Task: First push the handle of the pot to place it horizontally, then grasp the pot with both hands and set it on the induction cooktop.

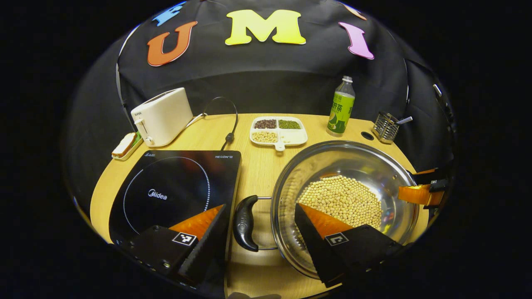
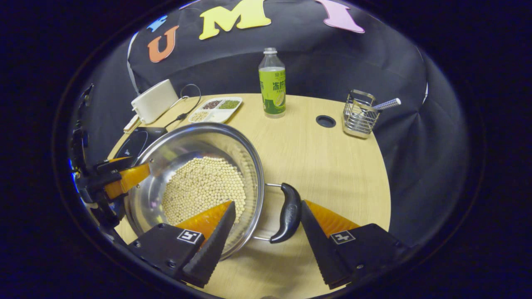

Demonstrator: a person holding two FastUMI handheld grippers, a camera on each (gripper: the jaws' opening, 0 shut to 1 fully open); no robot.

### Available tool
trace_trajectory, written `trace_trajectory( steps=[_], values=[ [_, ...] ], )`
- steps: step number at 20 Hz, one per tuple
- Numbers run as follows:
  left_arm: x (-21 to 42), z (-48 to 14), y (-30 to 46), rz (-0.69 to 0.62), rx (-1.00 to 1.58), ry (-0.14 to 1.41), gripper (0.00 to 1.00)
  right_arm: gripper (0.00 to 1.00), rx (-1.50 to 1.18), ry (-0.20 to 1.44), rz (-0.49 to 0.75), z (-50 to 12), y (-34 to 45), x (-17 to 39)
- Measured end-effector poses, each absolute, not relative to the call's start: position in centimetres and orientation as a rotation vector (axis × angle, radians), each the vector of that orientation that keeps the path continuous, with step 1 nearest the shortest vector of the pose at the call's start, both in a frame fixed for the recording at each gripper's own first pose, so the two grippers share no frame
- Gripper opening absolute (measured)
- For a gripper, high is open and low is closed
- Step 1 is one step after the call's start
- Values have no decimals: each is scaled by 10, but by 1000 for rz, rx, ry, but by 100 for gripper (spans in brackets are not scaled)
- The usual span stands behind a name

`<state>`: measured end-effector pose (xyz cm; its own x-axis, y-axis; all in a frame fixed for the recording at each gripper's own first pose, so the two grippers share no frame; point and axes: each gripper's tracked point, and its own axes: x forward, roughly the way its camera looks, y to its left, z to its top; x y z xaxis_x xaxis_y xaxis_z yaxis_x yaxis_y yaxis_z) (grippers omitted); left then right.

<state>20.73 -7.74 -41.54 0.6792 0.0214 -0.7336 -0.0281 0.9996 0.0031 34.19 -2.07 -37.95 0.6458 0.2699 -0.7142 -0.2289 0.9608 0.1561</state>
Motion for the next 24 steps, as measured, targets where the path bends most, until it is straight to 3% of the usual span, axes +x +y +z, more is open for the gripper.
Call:
trace_trajectory(
  steps=[3,4,5,6,7,8,11,12,13,14,15,16,19,20,21,22,23,24],
  values=[
    [210,-421,-83,17,-9,840,96,96,49,852,286,-387,-21,343],
    [213,-424,-81,27,1,844,96,82,42,865,271,-392,-25,344],
    [211,-425,-78,46,12,854,96,80,60,873,266,-392,-26,344],
    [213,-426,-74,58,21,856,90,75,80,883,257,-393,-25,345],
    [212,-426,-74,67,25,865,75,73,92,897,255,-392,-25,341],
    [213,-428,-71,74,25,877,80,70,106,906,242,-393,-26,342],
    [210,-427,-72,83,-27,927,71,66,107,925,190,-396,-28,344],
    [209,-431,-72,85,-49,956,80,65,99,926,190,-394,-28,343],
    [208,-430,-72,84,-63,970,68,65,100,925,195,-394,-28,345],
    [208,-430,-72,79,-66,978,78,64,103,924,202,-394,-27,345],
    [209,-431,-72,75,-62,980,55,64,106,920,204,-395,-27,345],
    [207,-430,-72,78,-63,979,64,63,104,920,207,-394,-27,345],
    [207,-429,-72,75,-37,963,62,62,108,914,207,-393,-27,346],
    [208,-429,-72,75,-28,957,72,61,107,915,204,-393,-27,346],
    [208,-428,-73,73,-22,955,62,60,105,911,198,-393,-28,346],
    [209,-428,-73,75,-24,951,72,60,114,905,192,-392,-28,347],
    [209,-429,-74,64,-18,959,61,60,125,911,180,-392,-27,345],
    [210,-428,-73,51,-12,963,61,59,127,919,167,-392,-27,341]
  ],
)
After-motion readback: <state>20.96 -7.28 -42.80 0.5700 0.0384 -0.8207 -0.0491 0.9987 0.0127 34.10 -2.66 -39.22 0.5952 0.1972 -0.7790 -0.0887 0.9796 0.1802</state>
